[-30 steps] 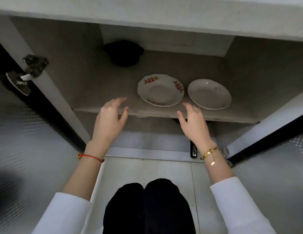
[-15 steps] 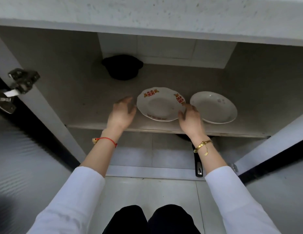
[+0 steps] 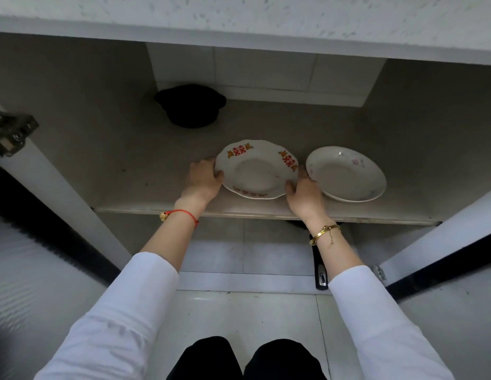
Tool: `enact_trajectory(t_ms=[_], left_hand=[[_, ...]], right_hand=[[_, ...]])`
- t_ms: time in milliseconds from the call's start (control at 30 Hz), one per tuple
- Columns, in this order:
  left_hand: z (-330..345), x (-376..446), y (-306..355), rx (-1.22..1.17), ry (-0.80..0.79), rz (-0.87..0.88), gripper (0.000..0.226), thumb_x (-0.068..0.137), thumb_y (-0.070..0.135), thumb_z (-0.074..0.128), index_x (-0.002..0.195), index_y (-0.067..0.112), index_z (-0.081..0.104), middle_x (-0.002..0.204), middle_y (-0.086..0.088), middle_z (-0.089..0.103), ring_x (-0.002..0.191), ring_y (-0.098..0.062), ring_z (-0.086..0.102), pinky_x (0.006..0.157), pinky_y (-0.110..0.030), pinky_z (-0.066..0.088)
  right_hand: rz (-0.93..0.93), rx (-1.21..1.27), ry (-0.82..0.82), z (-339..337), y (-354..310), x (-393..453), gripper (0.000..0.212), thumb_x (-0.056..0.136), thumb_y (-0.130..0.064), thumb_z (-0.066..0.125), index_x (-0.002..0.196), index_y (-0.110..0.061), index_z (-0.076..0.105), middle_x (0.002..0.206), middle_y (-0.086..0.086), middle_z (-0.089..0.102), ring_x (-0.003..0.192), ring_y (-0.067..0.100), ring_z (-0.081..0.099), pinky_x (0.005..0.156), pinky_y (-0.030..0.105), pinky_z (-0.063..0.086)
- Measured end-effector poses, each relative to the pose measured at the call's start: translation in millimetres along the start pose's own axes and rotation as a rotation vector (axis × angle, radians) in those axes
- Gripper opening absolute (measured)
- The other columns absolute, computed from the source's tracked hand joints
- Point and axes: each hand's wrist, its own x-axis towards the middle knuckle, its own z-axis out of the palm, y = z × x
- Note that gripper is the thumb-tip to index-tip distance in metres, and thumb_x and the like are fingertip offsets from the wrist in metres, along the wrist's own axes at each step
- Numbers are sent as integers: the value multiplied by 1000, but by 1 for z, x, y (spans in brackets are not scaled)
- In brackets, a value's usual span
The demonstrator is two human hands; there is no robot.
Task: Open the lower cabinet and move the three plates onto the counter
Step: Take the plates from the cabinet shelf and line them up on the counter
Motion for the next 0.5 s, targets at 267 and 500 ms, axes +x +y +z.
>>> enact_trajectory(t_ms=[267, 500], left_hand=[[-3, -14, 5, -30, 8, -18, 23, 95, 16, 49, 104, 7, 67, 102, -15, 70, 99, -34, 62, 74, -24, 34], [-14, -49, -1, -120, 53, 11, 24, 92, 12, 50, 106, 9, 69, 95, -11, 73, 94, -30, 66, 65, -21, 38]], right_hand=[[20, -2, 13, 0, -2, -5, 48, 98, -20, 42, 140, 1, 34, 118, 25, 62, 106, 43, 59, 81, 39, 48], [-36, 137, 57, -6, -4, -37, 28, 93, -15, 46, 117, -1, 51, 88, 19, 66, 81, 39, 63, 72, 37, 51]])
